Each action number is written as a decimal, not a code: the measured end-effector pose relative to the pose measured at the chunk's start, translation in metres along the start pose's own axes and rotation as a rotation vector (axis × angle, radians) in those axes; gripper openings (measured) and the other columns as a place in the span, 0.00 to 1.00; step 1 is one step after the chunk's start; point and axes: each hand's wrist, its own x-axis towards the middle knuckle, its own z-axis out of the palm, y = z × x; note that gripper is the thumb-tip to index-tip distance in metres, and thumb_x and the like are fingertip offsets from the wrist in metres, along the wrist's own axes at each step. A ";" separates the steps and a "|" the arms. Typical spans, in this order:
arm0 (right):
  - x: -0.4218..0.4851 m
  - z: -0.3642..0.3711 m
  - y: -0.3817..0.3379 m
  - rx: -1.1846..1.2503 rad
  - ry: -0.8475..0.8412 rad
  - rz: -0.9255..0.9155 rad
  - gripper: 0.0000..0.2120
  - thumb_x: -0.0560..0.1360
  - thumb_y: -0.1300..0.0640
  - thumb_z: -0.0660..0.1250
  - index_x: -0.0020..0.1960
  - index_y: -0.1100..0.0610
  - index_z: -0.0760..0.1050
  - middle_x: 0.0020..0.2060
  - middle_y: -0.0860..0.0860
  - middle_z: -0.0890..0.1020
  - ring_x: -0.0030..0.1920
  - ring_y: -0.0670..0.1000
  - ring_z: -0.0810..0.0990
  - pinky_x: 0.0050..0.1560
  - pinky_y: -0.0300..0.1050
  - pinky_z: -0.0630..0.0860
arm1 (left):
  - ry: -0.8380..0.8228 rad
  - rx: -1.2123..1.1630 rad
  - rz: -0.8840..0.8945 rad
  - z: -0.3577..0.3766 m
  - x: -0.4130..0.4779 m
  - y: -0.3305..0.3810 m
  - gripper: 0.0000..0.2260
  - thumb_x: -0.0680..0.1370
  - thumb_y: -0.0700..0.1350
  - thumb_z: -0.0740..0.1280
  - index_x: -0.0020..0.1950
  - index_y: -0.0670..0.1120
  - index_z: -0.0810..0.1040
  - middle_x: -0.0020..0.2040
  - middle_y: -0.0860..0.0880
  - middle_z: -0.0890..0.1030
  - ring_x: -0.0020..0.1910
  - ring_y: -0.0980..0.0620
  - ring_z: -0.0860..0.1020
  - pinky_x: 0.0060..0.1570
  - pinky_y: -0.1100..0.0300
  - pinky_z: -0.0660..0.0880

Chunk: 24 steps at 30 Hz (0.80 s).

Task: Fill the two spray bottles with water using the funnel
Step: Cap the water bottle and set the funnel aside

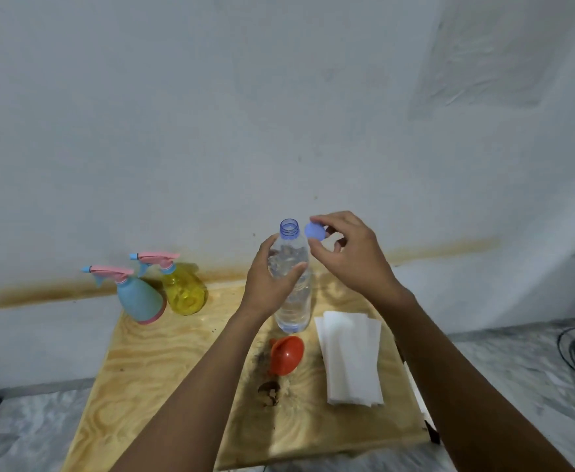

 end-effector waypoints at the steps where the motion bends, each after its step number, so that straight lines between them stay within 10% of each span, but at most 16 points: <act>1: 0.009 0.001 -0.004 -0.022 -0.034 -0.017 0.15 0.73 0.57 0.72 0.60 0.51 0.80 0.51 0.44 0.77 0.48 0.43 0.78 0.39 0.31 0.70 | -0.001 -0.002 -0.005 0.000 0.000 0.001 0.31 0.74 0.48 0.75 0.73 0.50 0.66 0.60 0.54 0.74 0.59 0.58 0.74 0.55 0.71 0.70; 12: 0.052 0.005 -0.026 -0.343 -0.385 -0.019 0.17 0.76 0.51 0.69 0.64 0.50 0.78 0.54 0.46 0.76 0.50 0.43 0.77 0.44 0.31 0.68 | -0.001 0.002 -0.028 0.001 0.002 -0.003 0.33 0.74 0.50 0.75 0.75 0.51 0.65 0.62 0.51 0.74 0.62 0.53 0.74 0.61 0.60 0.72; 20: 0.060 0.013 -0.026 -0.444 -0.348 0.076 0.18 0.72 0.41 0.72 0.55 0.51 0.75 0.48 0.46 0.77 0.43 0.45 0.76 0.44 0.41 0.73 | -0.002 -0.038 -0.014 0.002 0.004 -0.007 0.31 0.74 0.48 0.75 0.74 0.53 0.67 0.59 0.53 0.75 0.60 0.56 0.74 0.59 0.62 0.72; 24: 0.059 0.009 -0.025 -0.445 -0.425 -0.022 0.23 0.74 0.40 0.69 0.65 0.46 0.71 0.61 0.41 0.74 0.59 0.43 0.74 0.56 0.43 0.73 | -0.007 -0.046 -0.009 0.002 0.005 -0.009 0.29 0.74 0.48 0.75 0.72 0.55 0.68 0.58 0.54 0.74 0.59 0.55 0.75 0.55 0.68 0.71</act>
